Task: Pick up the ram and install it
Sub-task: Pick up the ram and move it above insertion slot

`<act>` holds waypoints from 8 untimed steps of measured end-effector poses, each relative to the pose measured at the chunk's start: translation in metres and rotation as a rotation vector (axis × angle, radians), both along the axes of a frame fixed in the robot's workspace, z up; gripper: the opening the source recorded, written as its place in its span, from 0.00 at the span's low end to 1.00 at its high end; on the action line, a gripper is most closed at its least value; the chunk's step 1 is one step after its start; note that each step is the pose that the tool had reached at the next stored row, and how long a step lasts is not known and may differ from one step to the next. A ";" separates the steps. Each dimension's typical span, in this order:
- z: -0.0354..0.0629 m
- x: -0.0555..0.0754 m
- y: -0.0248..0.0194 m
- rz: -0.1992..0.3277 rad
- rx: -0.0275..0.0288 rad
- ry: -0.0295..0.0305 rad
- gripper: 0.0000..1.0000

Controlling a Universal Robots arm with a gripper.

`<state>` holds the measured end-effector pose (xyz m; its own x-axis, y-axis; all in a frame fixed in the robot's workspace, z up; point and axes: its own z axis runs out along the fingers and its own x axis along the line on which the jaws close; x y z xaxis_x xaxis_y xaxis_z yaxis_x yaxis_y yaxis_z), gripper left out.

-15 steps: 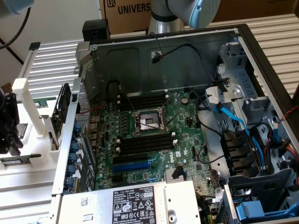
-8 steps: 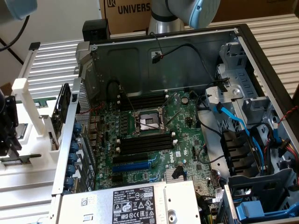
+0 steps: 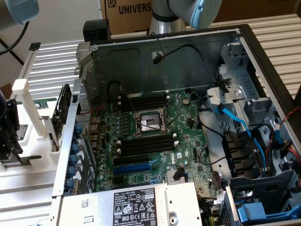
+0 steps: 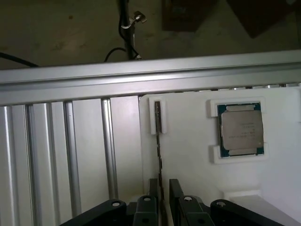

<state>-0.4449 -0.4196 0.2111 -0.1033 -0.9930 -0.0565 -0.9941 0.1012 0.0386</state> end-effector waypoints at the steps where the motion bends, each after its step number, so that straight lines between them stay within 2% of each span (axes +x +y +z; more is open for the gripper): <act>1: -0.0006 0.000 0.0000 0.001 -0.0003 0.0001 0.24; 8: -0.0055 0.002 -0.0001 0.015 -0.0020 -0.0013 0.24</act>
